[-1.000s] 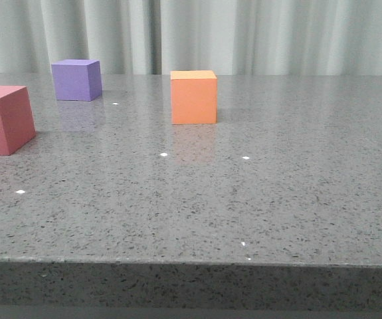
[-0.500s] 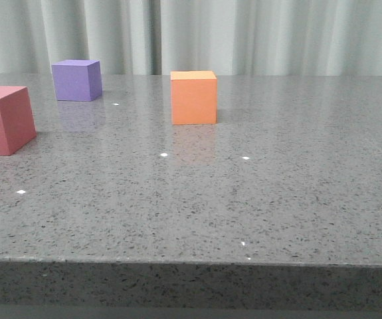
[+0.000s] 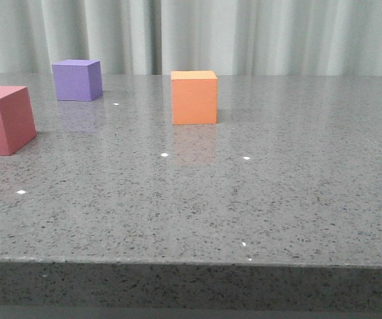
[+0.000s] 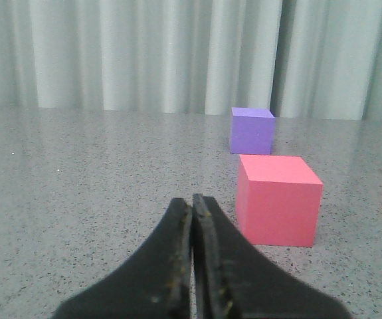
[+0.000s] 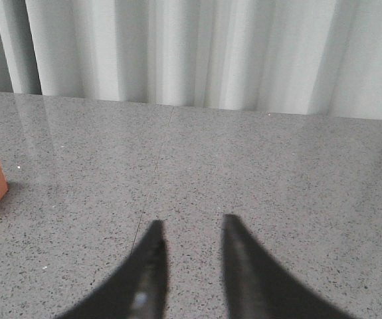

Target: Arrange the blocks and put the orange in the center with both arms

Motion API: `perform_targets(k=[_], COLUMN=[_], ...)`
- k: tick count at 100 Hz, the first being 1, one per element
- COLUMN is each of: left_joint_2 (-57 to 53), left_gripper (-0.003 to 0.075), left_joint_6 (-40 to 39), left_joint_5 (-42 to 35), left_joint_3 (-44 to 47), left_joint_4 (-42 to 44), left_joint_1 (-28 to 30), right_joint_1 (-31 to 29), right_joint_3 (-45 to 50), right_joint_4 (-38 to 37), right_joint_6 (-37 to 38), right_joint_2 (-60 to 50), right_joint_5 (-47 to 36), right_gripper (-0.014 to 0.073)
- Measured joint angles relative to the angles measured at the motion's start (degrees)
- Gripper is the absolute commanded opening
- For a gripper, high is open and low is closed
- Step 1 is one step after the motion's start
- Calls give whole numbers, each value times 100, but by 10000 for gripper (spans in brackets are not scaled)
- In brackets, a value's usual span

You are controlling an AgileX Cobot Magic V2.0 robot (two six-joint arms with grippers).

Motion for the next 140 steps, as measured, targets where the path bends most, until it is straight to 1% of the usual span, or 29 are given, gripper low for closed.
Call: perform_targets(k=[2,7,26,41,50,59,74,97,109,117,122,140], left_joint_2=[0,0,0,0,0,28,648,2208,2987,3427,3666,4290], left_gripper=[-20,-20,-20,-20,-20,-20,-20,-20,-20,-20,-20,-20], left_joint_6=[0,0,0,0,0,0,0,0,0,0,0,0], left_joint_5=[0,0,0,-187,-56,357,1183,3106,4106,4670,4870,5099], left_joint_3=[0,0,0,0,-114,-565,-1836,-3978,-4926,-5386,-5589,-5784], left_joint_4=[0,0,0,-98,-235,-305,-316,-293,-293,-271,-250,-140], left_joint_1=[0,0,0,0,0,0,0,0,0,0,0,0], right_joint_1=[0,0,0,0,0,0,0,0,0,0,0,0], right_joint_3=[0,0,0,0,0,0,0,0,0,0,0,0], right_joint_4=[0,0,0,0,0,0,0,0,0,0,0,0], right_joint_6=[0,0,0,0,0,0,0,0,0,0,0,0], right_joint_2=[0,0,0,0,0,0,0,0,0,0,0,0], right_joint_5=[0,0,0,0,0,-2,-2,-2,-2,-12,-12,-12], right_gripper=[-74,-64,-68,-68,-68,-68,-68,-68,-68,-68,-68,-68])
